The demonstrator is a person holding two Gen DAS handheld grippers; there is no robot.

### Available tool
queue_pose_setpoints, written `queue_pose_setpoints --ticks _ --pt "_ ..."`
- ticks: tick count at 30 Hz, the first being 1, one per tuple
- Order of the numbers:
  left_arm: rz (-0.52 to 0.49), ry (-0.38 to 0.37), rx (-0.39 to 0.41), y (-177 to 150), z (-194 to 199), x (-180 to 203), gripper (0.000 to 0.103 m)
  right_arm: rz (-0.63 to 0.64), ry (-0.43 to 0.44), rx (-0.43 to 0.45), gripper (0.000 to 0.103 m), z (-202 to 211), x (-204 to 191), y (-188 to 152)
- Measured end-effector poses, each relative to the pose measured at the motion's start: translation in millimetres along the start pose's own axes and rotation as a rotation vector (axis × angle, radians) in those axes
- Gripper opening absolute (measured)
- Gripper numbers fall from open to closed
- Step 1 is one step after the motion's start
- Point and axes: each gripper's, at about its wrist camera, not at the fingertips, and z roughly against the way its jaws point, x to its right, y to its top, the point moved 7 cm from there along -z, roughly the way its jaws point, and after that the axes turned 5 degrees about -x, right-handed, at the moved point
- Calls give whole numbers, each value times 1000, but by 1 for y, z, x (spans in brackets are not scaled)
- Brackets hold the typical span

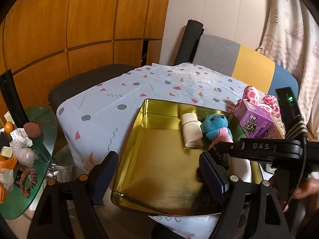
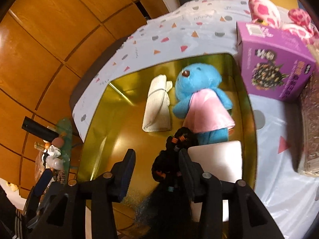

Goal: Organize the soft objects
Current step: 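Carry the black doll into the gold tray and open the right tool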

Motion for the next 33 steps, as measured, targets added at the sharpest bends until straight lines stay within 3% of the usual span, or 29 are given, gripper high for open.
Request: queue_pose_setpoints --ticks 14,33 --pt "-82 -44 11 -2 10 35 84 76 -169 242 45 84 12 -20" --pt "-255 -126 -3 -8 16 108 85 -111 -296 363 45 188 136 -66"
